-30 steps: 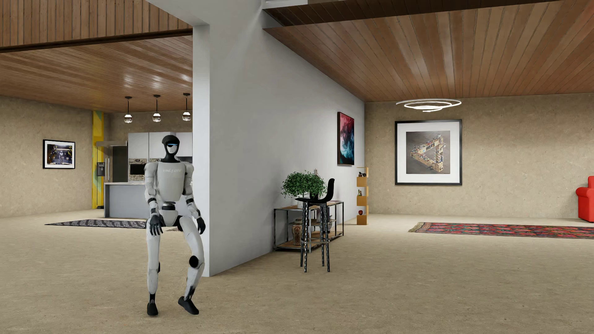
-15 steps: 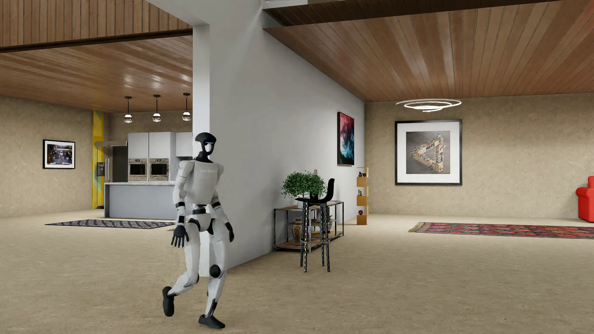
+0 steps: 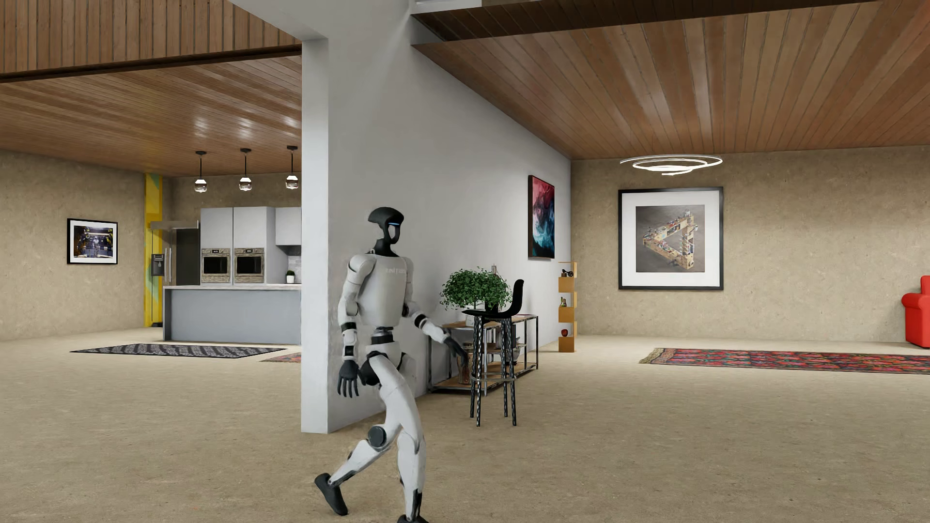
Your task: Go to the shelves
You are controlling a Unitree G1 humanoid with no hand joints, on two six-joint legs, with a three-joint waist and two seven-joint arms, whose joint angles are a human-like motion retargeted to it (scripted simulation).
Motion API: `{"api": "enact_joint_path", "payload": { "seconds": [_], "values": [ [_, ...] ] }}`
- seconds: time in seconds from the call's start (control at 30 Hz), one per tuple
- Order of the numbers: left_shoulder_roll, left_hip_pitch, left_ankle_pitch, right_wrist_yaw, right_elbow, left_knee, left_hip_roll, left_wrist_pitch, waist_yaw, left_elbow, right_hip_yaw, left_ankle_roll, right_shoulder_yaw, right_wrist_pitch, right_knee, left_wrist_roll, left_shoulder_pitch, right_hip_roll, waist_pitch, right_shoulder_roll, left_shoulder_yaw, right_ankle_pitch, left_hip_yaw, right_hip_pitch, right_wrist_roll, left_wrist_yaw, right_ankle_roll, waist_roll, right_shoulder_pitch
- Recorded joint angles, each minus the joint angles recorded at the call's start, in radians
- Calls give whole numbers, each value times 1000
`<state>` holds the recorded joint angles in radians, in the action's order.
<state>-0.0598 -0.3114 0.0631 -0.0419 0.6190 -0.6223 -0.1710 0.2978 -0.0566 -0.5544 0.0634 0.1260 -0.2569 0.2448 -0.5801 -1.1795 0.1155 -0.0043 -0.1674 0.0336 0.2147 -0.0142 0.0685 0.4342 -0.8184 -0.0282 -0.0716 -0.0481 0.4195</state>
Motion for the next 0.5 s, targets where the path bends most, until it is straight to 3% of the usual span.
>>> {"api": "enact_joint_path", "payload": {
  "seconds": [0.03,0.07,0.1,0.13,0.17,0.2,0.23,0.27,0.33,0.37,0.4,0.43,0.47,0.5],
  "values": [
    [0,81,-75,-26,25,-198,44,69,-4,-142,34,-131,-14,12,-41,-34,-11,-10,-1,8,-5,-60,20,-16,23,-48,3,18,-12],
    [4,188,-190,-20,69,-399,100,145,-4,-285,68,-225,2,36,-58,-55,-14,-16,-2,1,-26,-105,36,-41,13,-111,2,37,-42],
    [-12,293,-198,13,124,-552,160,172,0,-388,96,-208,39,56,-57,-104,-32,-20,-2,-24,-6,-144,51,-76,-28,-201,10,56,-90],
    [-47,397,-132,62,179,-661,217,124,10,-435,114,-176,94,83,-45,-184,-71,-20,-3,-60,56,-175,67,-115,-91,-284,18,73,-149],
    [-88,494,-92,104,217,-719,263,43,25,-426,124,-146,154,94,-25,-247,-124,-19,-2,-94,98,-200,82,-156,-154,-310,25,88,-211],
    [-132,583,-86,130,242,-733,302,-33,44,-380,133,-134,202,79,2,-268,-197,-14,-1,-119,92,-220,93,-201,-204,-271,31,99,-268],
    [-146,663,-75,129,257,-701,330,-62,64,-326,140,-129,232,46,35,-245,-275,-7,0,-141,41,-236,104,-248,-229,-209,36,108,-318],
    [-141,735,-59,102,249,-633,354,-64,83,-281,148,-113,236,23,60,-161,-353,1,1,-150,-58,-256,117,-291,-222,-168,42,115,-364],
    [-110,832,-47,56,198,-366,386,-27,114,-224,173,-87,215,-27,115,20,-464,13,4,-170,-235,-297,174,-374,-165,-129,56,125,-438],
    [-97,845,-65,37,166,-159,383,10,124,-211,190,-106,198,-42,149,64,-496,20,5,-177,-280,-314,218,-417,-124,-117,65,128,-470],
    [-84,828,-85,27,136,103,351,50,130,-202,208,-92,198,-54,187,78,-517,29,8,-188,-301,-327,253,-464,-102,-89,76,132,-500],
    [-69,807,-83,18,109,356,311,89,134,-200,224,-148,201,-62,235,74,-535,42,11,-195,-307,-333,278,-514,-90,-70,87,134,-528],
    [-56,818,-31,23,93,495,282,105,136,-197,240,-203,207,-60,269,54,-548,56,12,-199,-296,-348,272,-563,-85,-70,98,135,-555],
    [-46,835,-13,19,81,500,276,98,134,-195,265,-201,212,-55,288,31,-555,69,13,-203,-286,-368,292,-610,-87,-88,110,136,-572]
  ]
}}
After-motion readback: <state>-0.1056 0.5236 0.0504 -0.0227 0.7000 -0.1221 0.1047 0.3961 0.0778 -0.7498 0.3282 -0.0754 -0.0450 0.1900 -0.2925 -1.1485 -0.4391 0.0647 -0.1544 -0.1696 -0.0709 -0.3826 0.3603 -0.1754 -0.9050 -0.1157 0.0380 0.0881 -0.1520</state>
